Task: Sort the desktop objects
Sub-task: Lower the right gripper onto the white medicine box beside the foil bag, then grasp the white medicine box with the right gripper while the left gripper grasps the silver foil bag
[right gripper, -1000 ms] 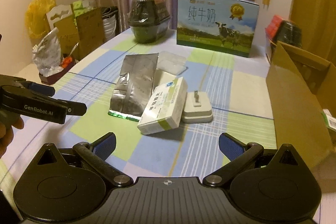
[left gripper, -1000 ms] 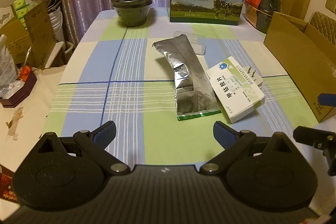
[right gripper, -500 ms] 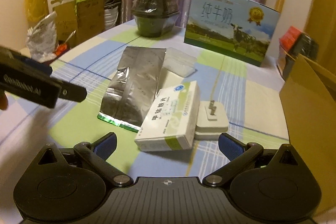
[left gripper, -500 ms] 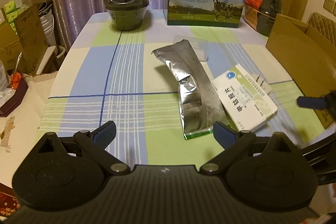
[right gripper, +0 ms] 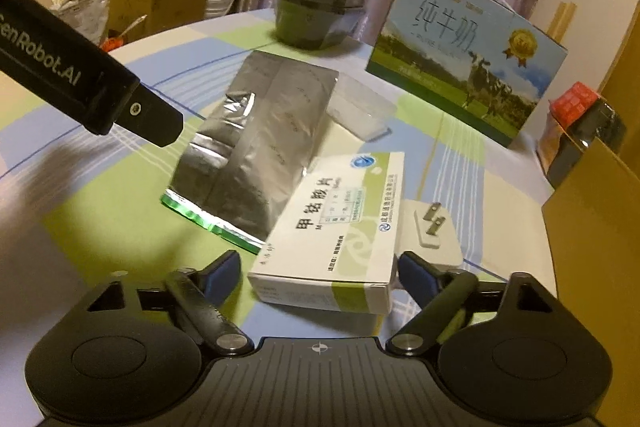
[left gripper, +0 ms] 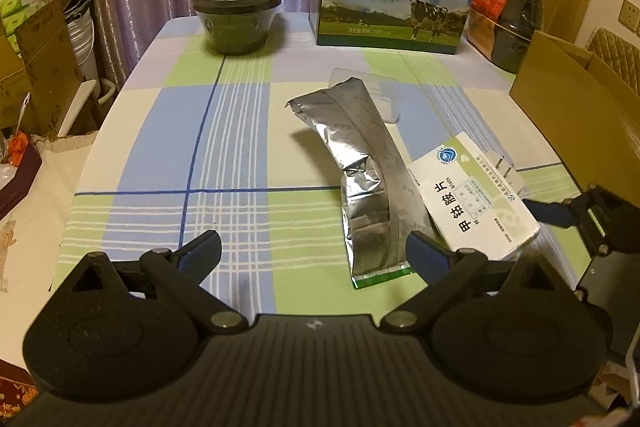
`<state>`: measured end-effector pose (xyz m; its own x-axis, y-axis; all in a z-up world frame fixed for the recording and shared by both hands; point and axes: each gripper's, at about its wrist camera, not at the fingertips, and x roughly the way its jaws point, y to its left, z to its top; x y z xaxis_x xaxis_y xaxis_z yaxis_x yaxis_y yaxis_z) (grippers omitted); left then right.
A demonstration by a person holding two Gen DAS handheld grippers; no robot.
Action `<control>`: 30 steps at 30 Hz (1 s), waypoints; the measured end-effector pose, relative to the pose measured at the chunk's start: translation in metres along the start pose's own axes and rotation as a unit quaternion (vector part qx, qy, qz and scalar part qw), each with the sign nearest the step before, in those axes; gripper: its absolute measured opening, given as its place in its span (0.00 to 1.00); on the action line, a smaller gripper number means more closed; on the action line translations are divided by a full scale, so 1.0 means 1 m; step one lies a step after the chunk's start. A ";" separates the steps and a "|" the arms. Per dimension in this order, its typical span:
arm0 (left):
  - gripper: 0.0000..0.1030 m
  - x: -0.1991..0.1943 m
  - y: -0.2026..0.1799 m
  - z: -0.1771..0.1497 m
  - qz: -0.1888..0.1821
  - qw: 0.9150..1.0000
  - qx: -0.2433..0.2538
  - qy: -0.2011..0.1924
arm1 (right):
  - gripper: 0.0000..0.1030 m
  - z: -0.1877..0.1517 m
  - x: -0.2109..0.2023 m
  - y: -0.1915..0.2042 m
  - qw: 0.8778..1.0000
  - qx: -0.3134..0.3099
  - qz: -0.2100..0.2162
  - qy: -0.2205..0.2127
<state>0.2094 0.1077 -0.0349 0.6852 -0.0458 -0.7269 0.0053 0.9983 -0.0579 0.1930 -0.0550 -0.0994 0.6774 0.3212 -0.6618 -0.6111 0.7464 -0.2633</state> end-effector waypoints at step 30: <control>0.71 0.070 -0.047 0.013 0.005 0.996 0.087 0.027 | 0.71 -0.046 -0.042 -0.056 0.974 0.195 0.114 0.023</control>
<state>0.2667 0.0585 -0.0737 0.6457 -0.0330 -0.7629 0.1276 0.9897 0.0651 0.1799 -0.1371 -0.0886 0.5182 0.4840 -0.7051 -0.5356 0.8264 0.1738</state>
